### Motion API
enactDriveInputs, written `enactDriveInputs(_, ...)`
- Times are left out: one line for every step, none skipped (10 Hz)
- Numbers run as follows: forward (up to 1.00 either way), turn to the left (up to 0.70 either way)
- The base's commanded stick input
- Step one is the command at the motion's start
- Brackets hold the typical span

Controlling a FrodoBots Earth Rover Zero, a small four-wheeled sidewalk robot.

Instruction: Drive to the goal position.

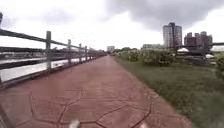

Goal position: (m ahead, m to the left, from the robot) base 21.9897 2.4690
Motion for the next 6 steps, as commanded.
enactDriveInputs(0.7,0.0)
enactDriveInputs(0.7,0.0)
enactDriveInputs(0.7,0.0)
enactDriveInputs(0.7,0.0)
enactDriveInputs(0.7,0.0)
enactDriveInputs(0.7,0.0)
